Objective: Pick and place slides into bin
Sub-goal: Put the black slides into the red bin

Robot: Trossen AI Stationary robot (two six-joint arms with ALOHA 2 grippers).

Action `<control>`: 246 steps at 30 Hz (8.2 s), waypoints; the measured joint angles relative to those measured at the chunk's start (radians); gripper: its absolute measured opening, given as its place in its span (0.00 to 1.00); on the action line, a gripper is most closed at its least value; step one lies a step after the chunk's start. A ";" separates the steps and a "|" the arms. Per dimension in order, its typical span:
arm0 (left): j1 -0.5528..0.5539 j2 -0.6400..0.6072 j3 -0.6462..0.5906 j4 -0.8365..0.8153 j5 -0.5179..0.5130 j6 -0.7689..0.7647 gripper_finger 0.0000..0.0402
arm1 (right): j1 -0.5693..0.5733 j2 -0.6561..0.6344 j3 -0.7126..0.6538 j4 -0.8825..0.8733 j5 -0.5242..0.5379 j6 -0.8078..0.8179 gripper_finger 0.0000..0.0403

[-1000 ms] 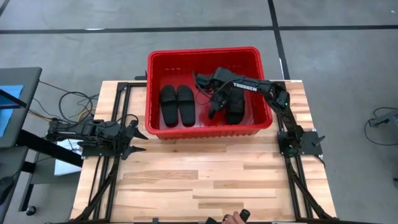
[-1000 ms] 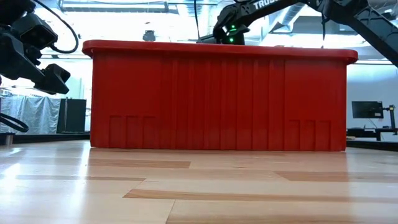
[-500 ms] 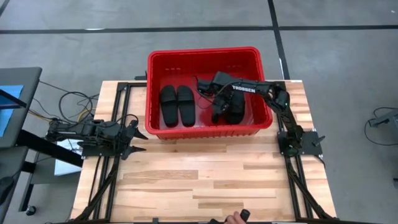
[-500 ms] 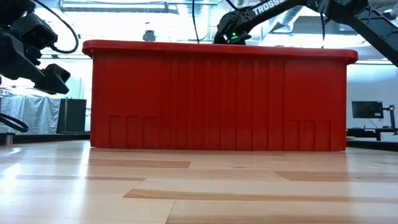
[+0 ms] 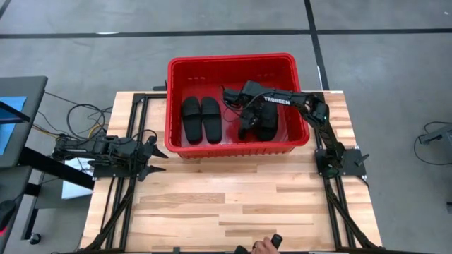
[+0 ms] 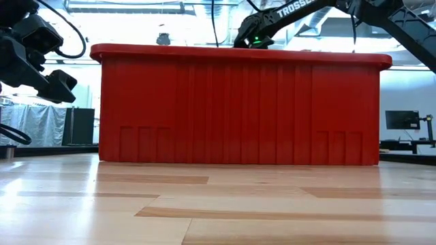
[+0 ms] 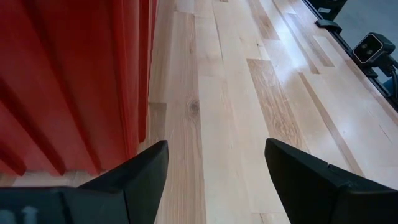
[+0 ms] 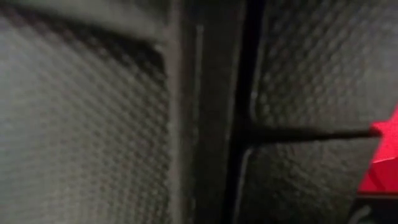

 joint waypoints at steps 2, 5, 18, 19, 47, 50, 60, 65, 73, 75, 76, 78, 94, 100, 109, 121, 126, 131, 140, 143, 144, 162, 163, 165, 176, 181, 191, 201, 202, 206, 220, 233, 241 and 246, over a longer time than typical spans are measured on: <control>0.000 0.000 0.000 0.000 0.000 0.000 0.64 | 0.000 0.000 0.000 0.027 0.003 -0.002 0.12; 0.000 0.000 0.000 0.000 0.000 0.000 0.64 | 0.002 0.000 0.000 0.069 0.006 -0.022 0.16; 0.000 0.000 0.000 0.000 0.000 0.000 0.64 | 0.007 0.000 -0.001 0.069 0.002 -0.030 0.18; 0.000 0.000 0.000 0.000 0.000 0.000 0.64 | 0.008 -0.001 -0.008 0.069 -0.005 -0.030 0.17; 0.000 0.000 0.000 0.000 0.000 0.000 0.64 | -0.013 -0.005 -0.087 0.206 -0.013 0.013 0.18; 0.000 0.000 0.000 0.000 0.000 0.000 0.64 | -0.012 -0.005 -0.088 0.224 -0.009 0.032 0.18; 0.000 0.000 0.000 0.000 0.000 0.000 0.64 | -0.014 -0.003 -0.088 0.227 -0.041 0.114 0.20; 0.000 0.000 0.000 0.000 0.000 0.000 0.64 | -0.021 -0.003 -0.088 0.236 -0.036 0.153 0.32; 0.000 0.000 0.000 0.000 0.000 0.000 0.64 | -0.022 -0.003 -0.087 0.262 0.057 0.111 0.51; 0.000 0.000 0.000 0.000 0.000 0.000 0.64 | -0.022 -0.006 -0.087 0.274 0.067 0.107 0.53; 0.000 0.000 0.000 0.000 0.000 0.000 0.64 | -0.022 -0.006 -0.087 0.281 0.068 0.106 0.54; 0.000 0.000 0.000 0.000 0.000 0.000 0.64 | -0.022 -0.006 -0.084 0.276 0.073 0.104 0.54; 0.000 0.000 0.000 0.000 0.000 0.000 0.64 | -0.043 -0.008 -0.062 0.309 0.084 0.090 0.60; 0.000 0.000 0.000 0.000 0.000 0.000 0.64 | -0.047 -0.009 -0.062 0.358 0.139 0.061 0.61; 0.000 0.000 0.000 0.000 0.000 0.000 0.64 | -0.037 -0.010 -0.061 0.457 0.155 0.060 0.61; 0.000 0.000 0.000 0.000 0.000 0.000 0.64 | -0.009 -0.011 -0.030 0.660 0.285 0.137 0.49; 0.000 0.000 0.000 0.000 0.000 0.000 0.64 | 0.005 -0.012 0.040 0.551 0.204 0.159 0.22; 0.000 0.000 0.000 0.000 0.000 0.000 0.64 | 0.003 -0.013 0.146 0.393 -0.006 0.280 0.03; 0.000 0.000 0.000 0.000 0.000 0.000 0.64 | -0.054 -0.013 0.269 0.254 -0.381 0.380 0.00; 0.000 0.000 0.000 0.000 0.000 0.000 0.64 | -0.069 -0.005 0.270 0.248 -0.393 0.381 0.00; 0.000 0.000 0.000 0.000 0.000 0.000 0.64 | -0.075 -0.001 0.271 0.246 -0.407 0.383 0.00; 0.000 0.000 0.000 0.000 0.000 0.000 0.64 | -0.071 0.145 0.270 0.278 -0.410 0.325 0.00; 0.000 0.000 0.000 0.000 0.000 0.000 0.64 | -0.071 0.145 0.270 0.287 -0.409 0.321 0.00; 0.000 0.000 0.000 0.000 0.000 0.000 0.64 | -0.071 0.145 0.270 0.295 -0.408 0.313 0.00; 0.000 0.000 0.000 0.000 0.000 0.000 0.64 | -0.088 0.147 0.269 0.270 -0.379 0.253 0.00; 0.000 0.000 0.000 0.000 0.000 0.000 0.64 | -0.092 0.147 0.269 0.185 -0.379 0.240 0.00; 0.000 0.000 0.000 0.000 0.000 0.000 0.64 | -0.087 0.147 0.269 -0.006 -0.373 0.266 0.00; 0.000 0.000 0.000 0.000 0.000 0.000 0.64 | -0.062 0.143 0.294 -0.072 -0.272 0.267 0.00; 0.000 0.000 0.000 0.000 0.000 0.000 0.64 | -0.063 0.143 0.300 -0.070 -0.259 0.267 0.00; 0.000 0.000 0.000 0.000 0.000 0.000 0.64 | -0.064 0.143 0.339 -0.014 -0.253 0.269 0.00; 0.000 0.000 0.000 0.000 0.000 0.000 0.64 | -0.080 0.148 0.373 0.149 -0.458 0.274 0.00; 0.000 0.000 0.000 0.000 0.000 0.000 0.64 | -0.135 0.200 0.374 0.222 -0.524 0.281 0.00; 0.000 0.000 0.000 0.000 0.000 0.000 0.64 | -0.134 0.294 0.476 0.127 -0.550 0.264 0.00; 0.000 0.000 0.000 0.000 0.000 0.000 0.64 | -0.131 0.291 0.476 0.015 -0.542 0.258 0.00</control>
